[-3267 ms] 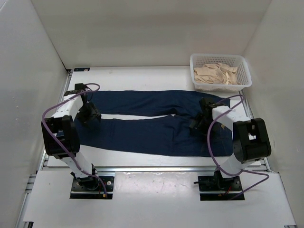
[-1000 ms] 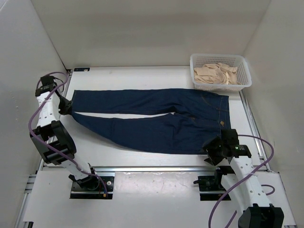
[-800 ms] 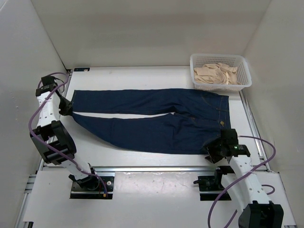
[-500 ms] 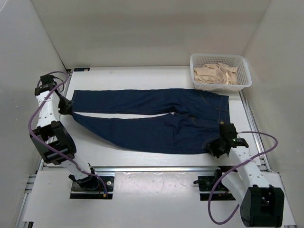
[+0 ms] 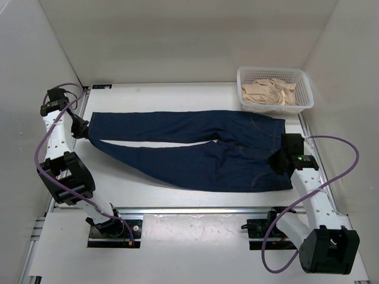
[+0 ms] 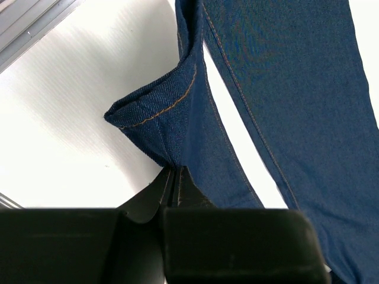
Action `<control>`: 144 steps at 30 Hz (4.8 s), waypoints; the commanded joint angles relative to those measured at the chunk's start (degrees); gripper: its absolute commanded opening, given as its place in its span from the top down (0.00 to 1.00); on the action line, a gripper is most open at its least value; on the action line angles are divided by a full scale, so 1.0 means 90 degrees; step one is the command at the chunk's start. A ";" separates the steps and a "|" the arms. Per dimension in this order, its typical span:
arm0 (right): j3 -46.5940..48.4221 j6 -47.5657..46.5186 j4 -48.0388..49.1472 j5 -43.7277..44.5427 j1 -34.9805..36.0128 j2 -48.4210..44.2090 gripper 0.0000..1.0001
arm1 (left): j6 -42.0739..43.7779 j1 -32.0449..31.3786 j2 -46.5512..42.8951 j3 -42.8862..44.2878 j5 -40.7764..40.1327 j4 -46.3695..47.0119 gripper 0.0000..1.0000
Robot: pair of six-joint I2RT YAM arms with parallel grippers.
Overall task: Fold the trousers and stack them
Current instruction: Fold the trousers
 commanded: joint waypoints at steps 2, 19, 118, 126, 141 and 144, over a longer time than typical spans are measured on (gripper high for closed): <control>-0.0867 0.0220 -0.0275 -0.1417 -0.0140 0.0255 0.43 | -0.0001 -0.0019 -0.0291 0.0153 0.0032 -0.0007 0.90; -0.1321 0.0046 0.0879 -0.1469 -0.0862 0.1202 0.72 | 0.0126 -0.0019 -0.0291 0.0152 0.0090 -0.0007 0.90; 0.2068 -0.1957 -0.0566 -0.0521 -0.0901 0.2784 0.18 | 0.1024 -0.1113 0.4641 0.4137 0.0648 0.0003 0.67; 0.2186 -0.1957 -0.0566 -0.0579 -0.0901 0.3106 0.18 | 0.0966 -0.1113 0.5051 0.4068 0.0589 0.0071 0.76; 0.2244 -0.1898 -0.0566 -0.0765 -0.0901 0.3029 0.18 | 0.1024 -0.1113 0.3538 0.3785 -0.0026 0.0129 0.90; 0.2128 -0.1898 -0.0566 -0.0765 -0.0901 0.2970 0.18 | 0.0966 -0.1113 0.3391 0.3570 -0.0026 0.0071 0.90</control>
